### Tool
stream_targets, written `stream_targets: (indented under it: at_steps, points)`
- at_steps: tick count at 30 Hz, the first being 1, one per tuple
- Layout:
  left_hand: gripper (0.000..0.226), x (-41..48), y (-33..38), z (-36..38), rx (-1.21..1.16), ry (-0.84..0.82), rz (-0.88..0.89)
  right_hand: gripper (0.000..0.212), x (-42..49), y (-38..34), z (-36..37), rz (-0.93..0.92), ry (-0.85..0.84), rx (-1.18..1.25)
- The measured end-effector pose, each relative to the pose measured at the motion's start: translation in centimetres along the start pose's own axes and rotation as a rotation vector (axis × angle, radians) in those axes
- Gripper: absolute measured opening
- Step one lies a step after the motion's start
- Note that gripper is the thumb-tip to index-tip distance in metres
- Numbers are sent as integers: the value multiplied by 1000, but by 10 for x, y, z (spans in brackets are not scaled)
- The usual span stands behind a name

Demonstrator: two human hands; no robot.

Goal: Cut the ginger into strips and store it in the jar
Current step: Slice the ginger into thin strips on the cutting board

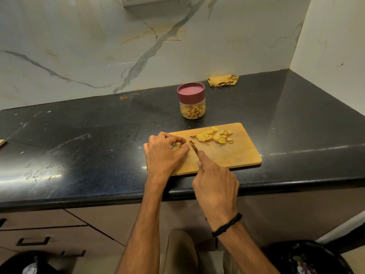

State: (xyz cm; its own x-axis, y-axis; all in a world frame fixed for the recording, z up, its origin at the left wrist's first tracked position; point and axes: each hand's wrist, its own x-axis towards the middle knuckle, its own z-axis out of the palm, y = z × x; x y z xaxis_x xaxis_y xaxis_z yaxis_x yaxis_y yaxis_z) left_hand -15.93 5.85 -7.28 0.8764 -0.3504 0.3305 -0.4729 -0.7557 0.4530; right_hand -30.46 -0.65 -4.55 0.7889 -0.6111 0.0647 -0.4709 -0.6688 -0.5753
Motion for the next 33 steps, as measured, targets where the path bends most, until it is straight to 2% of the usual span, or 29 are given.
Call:
stream_targets:
  at_steps: [30, 33]
  points:
    - [17, -1, 0, 2, -76, 34, -21, 52, -5, -10, 0, -24, 24, -4]
    - [12, -1, -1, 3, -156, 12, -11, 53, -2, -8, 0, 1, 22, -13]
